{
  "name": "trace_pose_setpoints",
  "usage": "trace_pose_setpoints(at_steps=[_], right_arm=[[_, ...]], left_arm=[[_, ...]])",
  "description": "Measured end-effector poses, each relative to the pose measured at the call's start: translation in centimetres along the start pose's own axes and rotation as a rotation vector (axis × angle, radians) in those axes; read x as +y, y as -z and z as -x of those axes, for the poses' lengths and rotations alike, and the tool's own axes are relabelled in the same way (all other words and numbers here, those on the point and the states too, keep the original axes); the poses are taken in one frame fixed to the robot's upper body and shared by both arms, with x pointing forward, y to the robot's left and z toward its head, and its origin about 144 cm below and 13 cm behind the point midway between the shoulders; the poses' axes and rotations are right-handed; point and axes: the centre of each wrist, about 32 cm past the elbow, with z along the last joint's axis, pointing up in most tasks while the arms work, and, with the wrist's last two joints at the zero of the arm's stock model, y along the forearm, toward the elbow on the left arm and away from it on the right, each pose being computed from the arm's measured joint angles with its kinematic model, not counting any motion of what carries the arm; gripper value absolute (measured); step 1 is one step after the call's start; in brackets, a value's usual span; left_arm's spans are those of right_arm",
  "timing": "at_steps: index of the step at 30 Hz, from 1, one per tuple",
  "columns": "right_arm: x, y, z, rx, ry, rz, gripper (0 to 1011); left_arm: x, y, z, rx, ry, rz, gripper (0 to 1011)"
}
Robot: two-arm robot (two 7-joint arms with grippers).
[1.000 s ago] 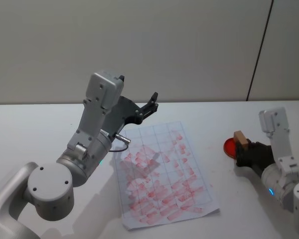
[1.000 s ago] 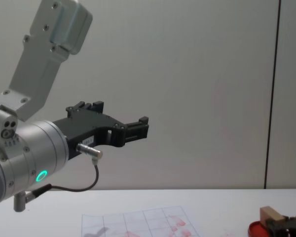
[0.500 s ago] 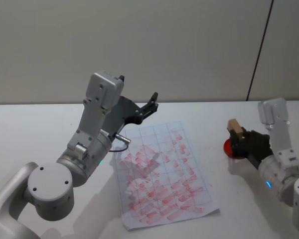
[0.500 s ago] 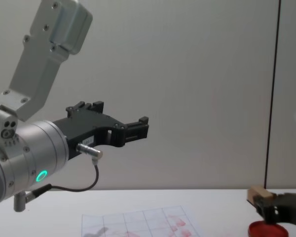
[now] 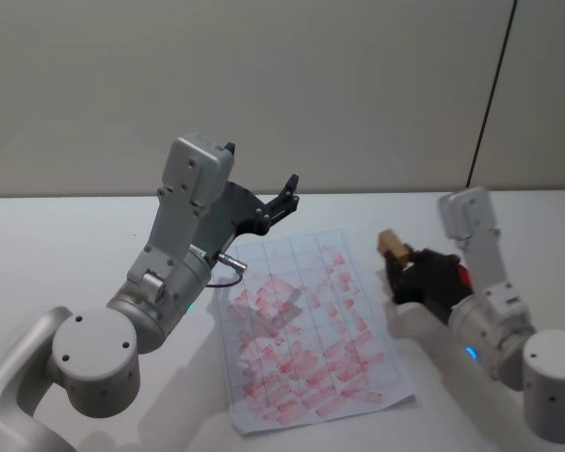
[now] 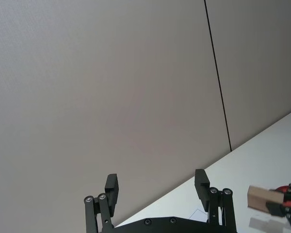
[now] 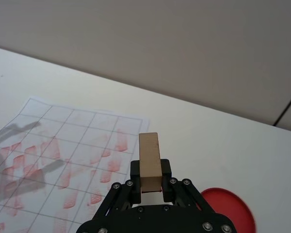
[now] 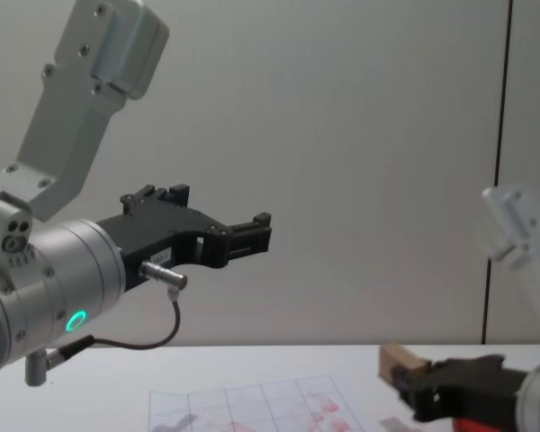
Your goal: Use the one hand to pick up the stamp and affix it onto the A4 paper.
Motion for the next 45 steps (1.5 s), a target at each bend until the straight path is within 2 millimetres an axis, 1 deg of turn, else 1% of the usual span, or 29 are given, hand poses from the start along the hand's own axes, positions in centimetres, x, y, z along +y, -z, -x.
trace_pose_setpoints(at_steps=[7,19,32,45], right_arm=[[1.1,0.9,1.2,-0.014,-0.066,0.047,217],[2.2,1.9,2.2,-0.021,-0.116,0.092,217],[3.0,2.2,2.4,-0.002,-0.126,0.117,217],[3.2,1.9,1.9,0.046,-0.114,0.134,217]], left_arm=[[0.0,0.0,0.0,0.000,0.000,0.000,1001],[0.0,0.0,0.0,0.000,0.000,0.000,1001],[0.0,0.0,0.0,0.000,0.000,0.000,1001],[0.0,0.0,0.0,0.000,0.000,0.000,1001]])
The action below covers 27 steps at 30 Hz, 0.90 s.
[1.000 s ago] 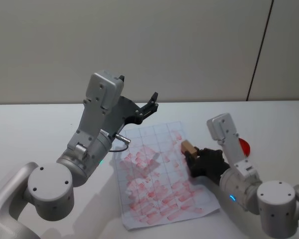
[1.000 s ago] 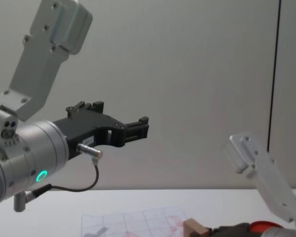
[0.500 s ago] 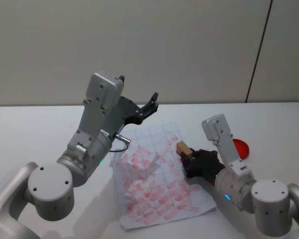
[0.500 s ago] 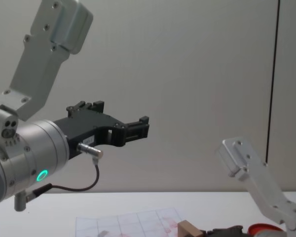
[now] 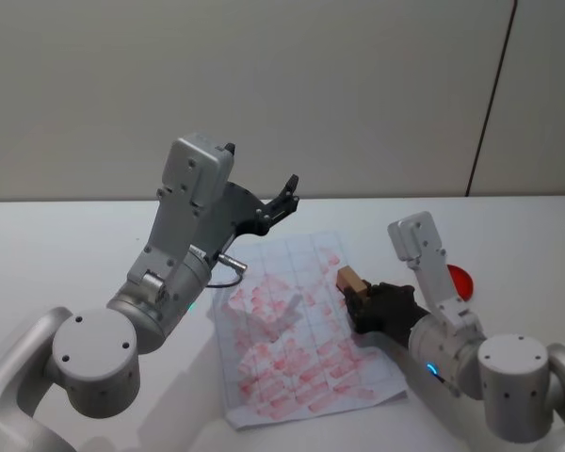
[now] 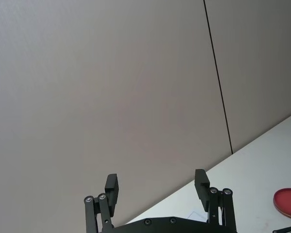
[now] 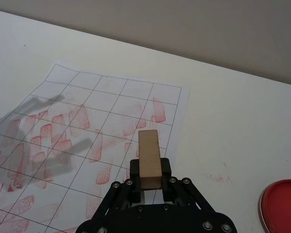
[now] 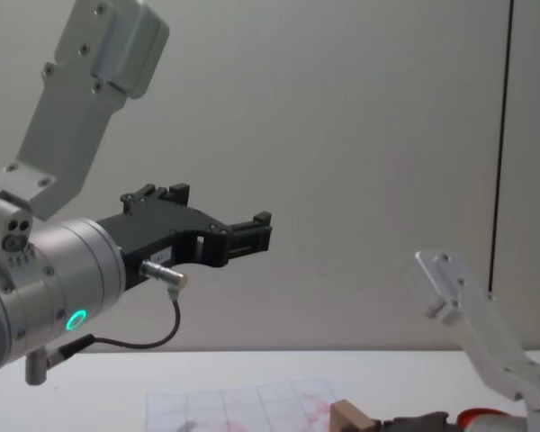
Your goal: Use the one hand to pick up the stamp and affix it onto the A4 paper.
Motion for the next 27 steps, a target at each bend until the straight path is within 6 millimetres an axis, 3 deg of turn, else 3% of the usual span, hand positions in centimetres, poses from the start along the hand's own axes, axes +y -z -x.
trace_pose_setpoints(at_steps=[10,20,27], right_arm=[[-1.4,-1.7,-0.5,0.005,0.031,-0.064,217],[-4.2,-4.7,-1.5,0.017,0.112,-0.169,217],[-5.7,-5.0,-2.3,0.035,0.172,-0.175,217]], left_arm=[[0.0,0.0,0.0,0.000,0.000,0.000,1001],[0.0,0.0,0.0,0.000,0.000,0.000,1001],[0.0,0.0,0.0,0.000,0.000,0.000,1001]])
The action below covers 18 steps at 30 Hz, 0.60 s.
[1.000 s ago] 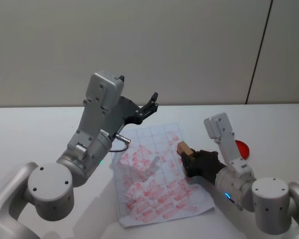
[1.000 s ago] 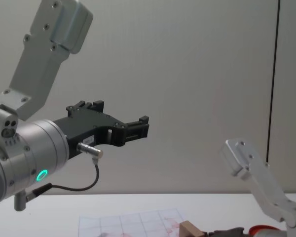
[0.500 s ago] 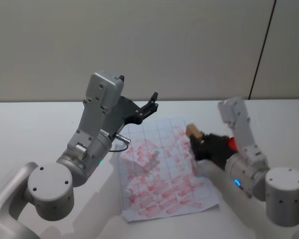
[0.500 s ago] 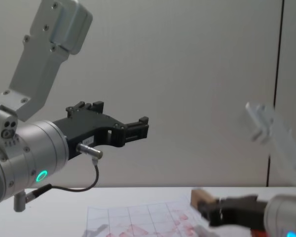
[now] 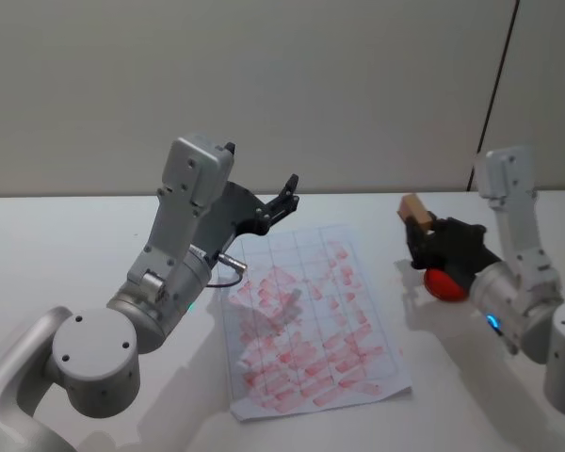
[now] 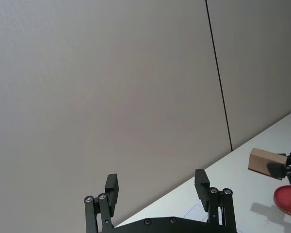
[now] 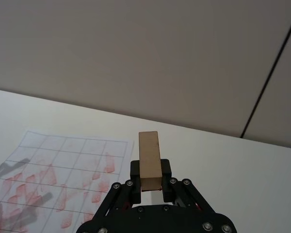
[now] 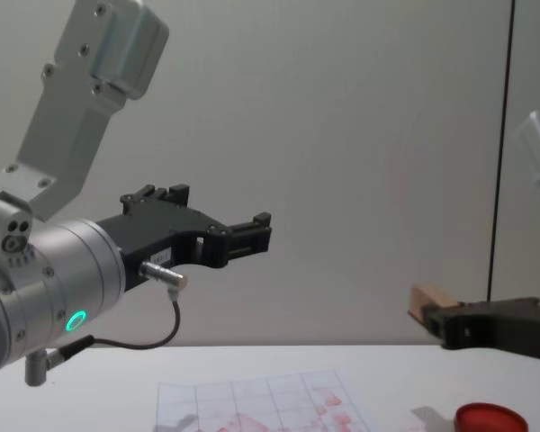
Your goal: Use the one hand to pick up the stamp and affix it onto the A4 paper.
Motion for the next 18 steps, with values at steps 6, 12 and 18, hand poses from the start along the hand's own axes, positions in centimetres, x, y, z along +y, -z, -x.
trace_pose_setpoints(at_steps=[6,12,18], right_arm=[[-0.6,0.3,-0.9,0.010,0.051,0.028,217],[-1.0,1.1,-1.6,0.016,0.087,0.071,217],[-1.2,2.0,-2.1,0.019,0.107,0.107,217]], left_arm=[[0.0,0.0,0.0,0.000,0.000,0.000,1001],[0.0,0.0,0.0,0.000,0.000,0.000,1001],[0.0,0.0,0.0,0.000,0.000,0.000,1001]])
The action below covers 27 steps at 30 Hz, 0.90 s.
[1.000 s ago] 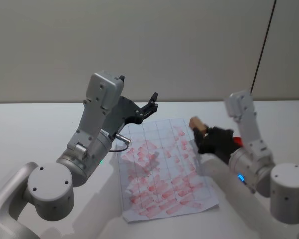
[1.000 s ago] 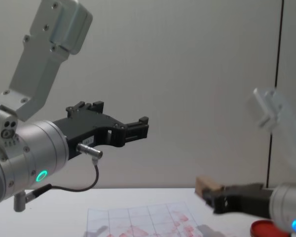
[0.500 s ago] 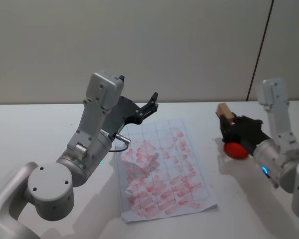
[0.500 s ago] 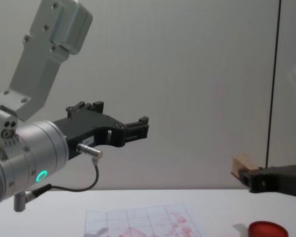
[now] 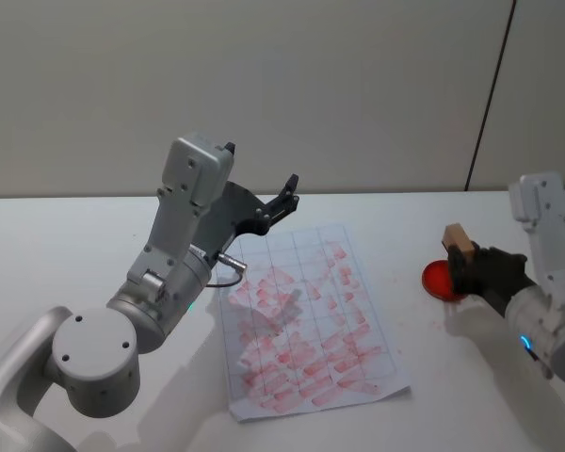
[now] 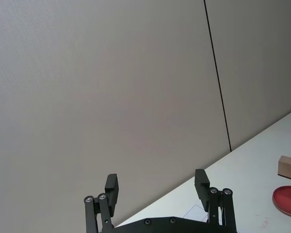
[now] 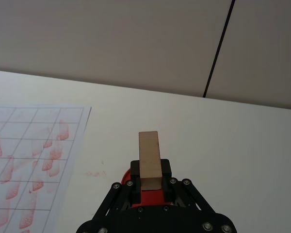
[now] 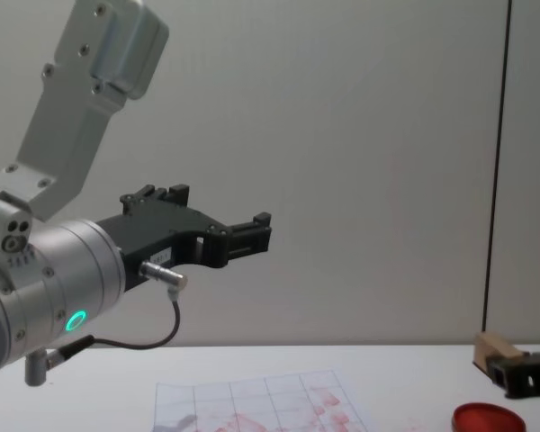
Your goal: Use the one hand to pick up the stamp and affix it onto the A4 paper.
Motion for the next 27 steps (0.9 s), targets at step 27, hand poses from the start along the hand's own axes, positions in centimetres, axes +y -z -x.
trace_pose_setpoints(at_steps=[27], right_arm=[[1.7,3.0,-0.9,-0.005,-0.005,0.033,449]], left_arm=[[0.0,0.0,0.0,0.000,0.000,0.000,1001]])
